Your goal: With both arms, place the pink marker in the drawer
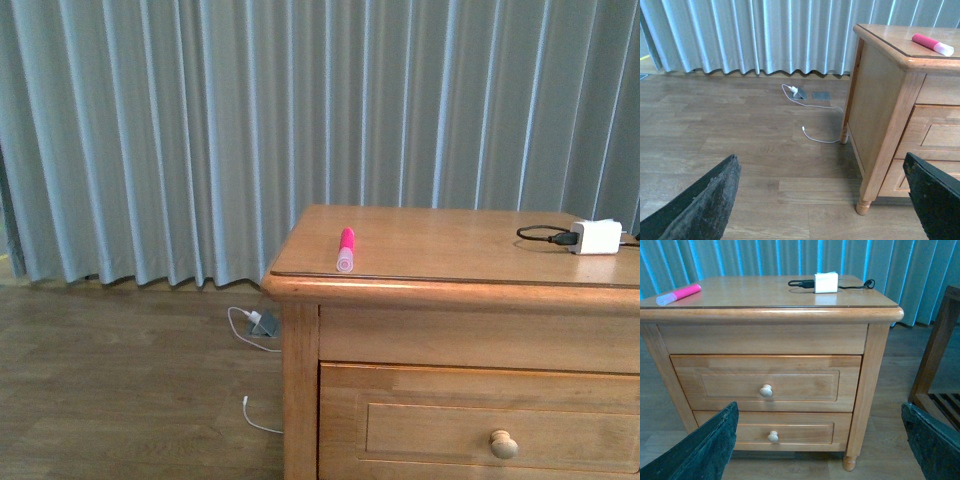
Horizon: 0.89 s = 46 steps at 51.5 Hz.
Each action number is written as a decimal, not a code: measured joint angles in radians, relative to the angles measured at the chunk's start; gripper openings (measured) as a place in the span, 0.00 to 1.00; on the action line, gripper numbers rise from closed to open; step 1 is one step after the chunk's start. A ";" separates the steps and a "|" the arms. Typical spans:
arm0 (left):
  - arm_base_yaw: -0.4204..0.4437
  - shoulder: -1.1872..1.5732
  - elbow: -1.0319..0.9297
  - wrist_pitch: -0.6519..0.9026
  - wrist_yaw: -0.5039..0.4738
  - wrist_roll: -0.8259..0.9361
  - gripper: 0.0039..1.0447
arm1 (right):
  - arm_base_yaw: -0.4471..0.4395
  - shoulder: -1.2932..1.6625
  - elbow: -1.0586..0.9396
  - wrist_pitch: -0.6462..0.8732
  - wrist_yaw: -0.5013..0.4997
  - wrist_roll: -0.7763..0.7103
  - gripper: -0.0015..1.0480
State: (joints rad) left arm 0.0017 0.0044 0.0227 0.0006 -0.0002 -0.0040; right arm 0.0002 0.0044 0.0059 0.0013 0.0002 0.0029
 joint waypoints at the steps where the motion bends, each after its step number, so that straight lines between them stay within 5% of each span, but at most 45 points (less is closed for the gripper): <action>1: 0.000 0.000 0.000 0.000 0.000 0.000 0.94 | 0.000 0.000 0.000 0.000 0.000 0.000 0.92; 25: 0.000 0.000 0.000 0.000 0.000 0.000 0.94 | 0.000 0.001 0.000 -0.001 0.000 0.001 0.92; 30: 0.000 0.000 0.000 0.000 0.000 0.000 0.94 | 0.047 0.155 0.075 -0.168 0.073 0.025 0.92; 37: 0.000 0.000 0.000 0.000 0.000 0.000 0.94 | 0.168 0.362 0.117 -0.041 0.143 0.016 0.92; 46: 0.000 0.000 0.000 0.000 0.000 0.000 0.94 | 0.206 0.834 0.235 0.224 0.103 0.038 0.92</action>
State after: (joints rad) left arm 0.0017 0.0044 0.0227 0.0006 -0.0002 -0.0040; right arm 0.2066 0.8379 0.2405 0.2256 0.1036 0.0410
